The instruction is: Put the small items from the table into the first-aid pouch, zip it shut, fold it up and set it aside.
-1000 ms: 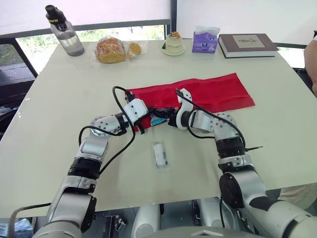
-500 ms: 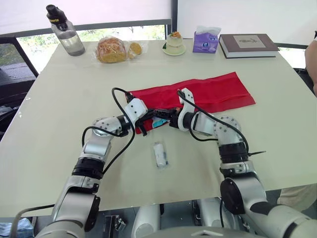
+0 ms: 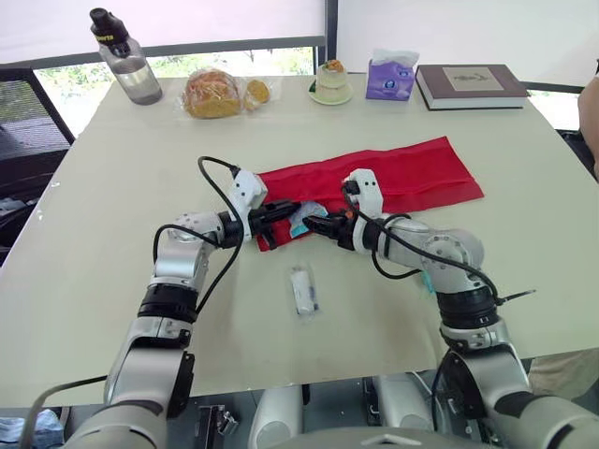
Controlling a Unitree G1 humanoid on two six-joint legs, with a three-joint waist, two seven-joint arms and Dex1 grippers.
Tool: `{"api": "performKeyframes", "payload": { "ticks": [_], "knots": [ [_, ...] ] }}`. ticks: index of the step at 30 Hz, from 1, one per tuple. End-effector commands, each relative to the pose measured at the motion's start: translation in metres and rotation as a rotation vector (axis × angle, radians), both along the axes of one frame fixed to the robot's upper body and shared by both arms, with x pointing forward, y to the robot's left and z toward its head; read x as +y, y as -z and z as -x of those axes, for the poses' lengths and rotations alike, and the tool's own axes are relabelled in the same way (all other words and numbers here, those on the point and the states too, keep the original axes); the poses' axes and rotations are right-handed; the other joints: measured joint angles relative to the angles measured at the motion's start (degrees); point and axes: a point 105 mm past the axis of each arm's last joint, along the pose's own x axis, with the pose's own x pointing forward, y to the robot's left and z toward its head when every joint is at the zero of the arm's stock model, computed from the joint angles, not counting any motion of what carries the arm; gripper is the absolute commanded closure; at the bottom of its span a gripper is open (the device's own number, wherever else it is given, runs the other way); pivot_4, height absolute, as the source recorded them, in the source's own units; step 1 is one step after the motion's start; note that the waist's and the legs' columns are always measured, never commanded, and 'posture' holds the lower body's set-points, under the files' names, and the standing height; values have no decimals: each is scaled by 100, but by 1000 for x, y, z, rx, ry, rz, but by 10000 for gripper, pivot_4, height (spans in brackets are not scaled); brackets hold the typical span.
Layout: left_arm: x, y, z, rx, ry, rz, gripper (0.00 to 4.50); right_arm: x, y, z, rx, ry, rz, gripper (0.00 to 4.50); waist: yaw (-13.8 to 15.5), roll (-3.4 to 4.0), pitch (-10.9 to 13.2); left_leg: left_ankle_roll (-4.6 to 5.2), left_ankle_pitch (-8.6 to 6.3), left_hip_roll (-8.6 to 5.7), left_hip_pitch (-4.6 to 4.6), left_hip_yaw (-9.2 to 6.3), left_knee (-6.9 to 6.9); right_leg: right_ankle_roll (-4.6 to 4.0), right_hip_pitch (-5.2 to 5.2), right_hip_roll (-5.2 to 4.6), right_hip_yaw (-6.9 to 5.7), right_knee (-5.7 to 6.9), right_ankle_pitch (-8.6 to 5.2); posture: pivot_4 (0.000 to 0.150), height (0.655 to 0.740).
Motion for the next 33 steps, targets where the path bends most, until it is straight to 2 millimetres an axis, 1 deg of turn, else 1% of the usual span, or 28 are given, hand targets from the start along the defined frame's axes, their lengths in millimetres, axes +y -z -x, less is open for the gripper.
{"api": "performKeyframes", "payload": {
  "ticks": [1, 3, 4, 5, 7, 9, 12, 13, 14, 17, 24, 33],
  "knots": [
    [0, -14, -2, -29, 19, 34, 45000, -3, -24, 8, -166, -65, -8, 17327, 2, 0, 0, 0, 0, -1, -1, 0, 1, 0, 0, -1, 0, 0, 0, 1500, 7400],
    [-1, -13, -1, -23, 28, 32, 45000, -6, -26, 10, -210, -81, 12, 17327, 1, 0, 0, 0, 0, -1, 0, 0, 1, 0, 0, -1, 0, 0, 0, 1500, 7400],
    [-1, -13, -1, -22, 30, 32, 45000, -6, -27, 10, -232, -89, 20, 22442, -4, 0, 0, 0, 0, -1, 0, -3, 1, 0, 0, -1, -2, 1, 0, 1500, 7400],
    [-1, -13, -1, -20, 31, 31, 45000, -5, -29, 11, -261, -99, 30, 24827, -10, 0, 0, 0, 0, 0, 2, -3, 1, 0, 0, 0, -2, 2, 0, 1500, 7400],
    [-1, -11, 0, -17, 31, 29, 45000, -1, -30, 12, -314, -121, 62, 33971, -12, 0, 0, 0, 0, 2, 4, -4, 0, 0, 0, 3, -2, 4, 0, 1500, 7400],
    [-1, -10, 0, -14, 33, 25, 45000, 5, -31, 12, -366, -141, 93, 44774, -8, 0, 0, 0, 0, 3, 3, -7, 0, 0, 0, 5, -3, 4, 0, 1500, 7400],
    [-1, -9, 0, -12, 36, 22, 45000, 18, -28, 12, -416, -173, 116, 44774, -5, 0, 0, 0, 0, 3, 2, -5, 1, -1, 0, 4, -2, 3, 0, 1500, 7400],
    [-1, -9, 1, -13, 38, 21, 45000, 21, -24, 11, -435, -186, 147, 44774, -4, 0, 0, 0, 0, 2, 2, -5, 2, 0, 0, 4, -2, 3, 0, 1500, 7400],
    [-1, -10, 1, -14, 39, 21, 45000, 23, -15, 10, -470, -205, 214, 44774, -1, 0, 0, -1, 0, 2, 2, -5, 2, -1, 0, 4, -2, 3, 0, 1500, 7400],
    [-2, -12, 1, -17, 42, 23, 45000, 24, 0, 3, -524, -217, 324, 44774, 2, 0, 0, -1, 1, 2, 3, -5, 2, 0, 1, 4, -3, 2, 0, 1500, 7400],
    [-4, -8, 6, -10, 61, 14, 45000, 28, 8, -10, -566, -196, 400, 44774, 9, 0, 0, -2, 1, 1, 2, -6, 3, -1, 1, 4, -3, 3, 0, 1500, 7400],
    [-10, -5, 9, -5, 80, 5, 45000, 36, 13, -22, -569, -173, 444, 44774, 3, 0, 0, -5, 3, 1, 3, -7, 4, -1, 1, 4, -4, 5, 1, 1500, 7400]
  ]
}}
